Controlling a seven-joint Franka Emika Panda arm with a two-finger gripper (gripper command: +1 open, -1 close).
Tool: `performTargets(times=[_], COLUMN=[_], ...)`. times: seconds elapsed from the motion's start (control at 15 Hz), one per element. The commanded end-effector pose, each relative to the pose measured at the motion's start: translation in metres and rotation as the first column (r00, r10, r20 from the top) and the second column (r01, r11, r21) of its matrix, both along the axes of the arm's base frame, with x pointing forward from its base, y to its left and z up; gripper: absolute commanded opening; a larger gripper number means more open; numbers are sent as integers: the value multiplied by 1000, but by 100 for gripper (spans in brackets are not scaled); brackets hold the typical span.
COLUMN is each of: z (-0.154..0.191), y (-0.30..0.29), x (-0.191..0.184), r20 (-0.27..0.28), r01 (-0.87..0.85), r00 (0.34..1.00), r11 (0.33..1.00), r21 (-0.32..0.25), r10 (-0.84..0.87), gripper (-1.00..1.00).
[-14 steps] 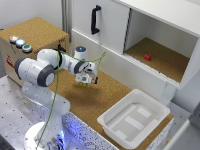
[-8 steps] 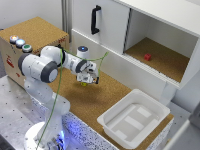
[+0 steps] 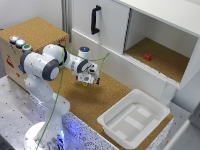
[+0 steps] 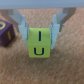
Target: Place the yellow object inside the right cabinet
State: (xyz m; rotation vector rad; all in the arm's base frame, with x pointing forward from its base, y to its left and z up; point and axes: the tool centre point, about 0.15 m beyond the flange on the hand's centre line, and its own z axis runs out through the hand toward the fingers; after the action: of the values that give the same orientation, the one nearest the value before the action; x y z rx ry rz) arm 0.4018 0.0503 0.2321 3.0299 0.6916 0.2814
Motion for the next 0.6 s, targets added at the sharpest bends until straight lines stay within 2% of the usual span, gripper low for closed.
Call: performTargets(times=[0.0, 0.53], z=[83, 146], y=[-47, -176], x=[-7, 51], r20=[93, 229], r01=[112, 178], r00=[990, 960], r11=[992, 982], r21=[-51, -59], r10=[-107, -160], gripper=[-100, -100])
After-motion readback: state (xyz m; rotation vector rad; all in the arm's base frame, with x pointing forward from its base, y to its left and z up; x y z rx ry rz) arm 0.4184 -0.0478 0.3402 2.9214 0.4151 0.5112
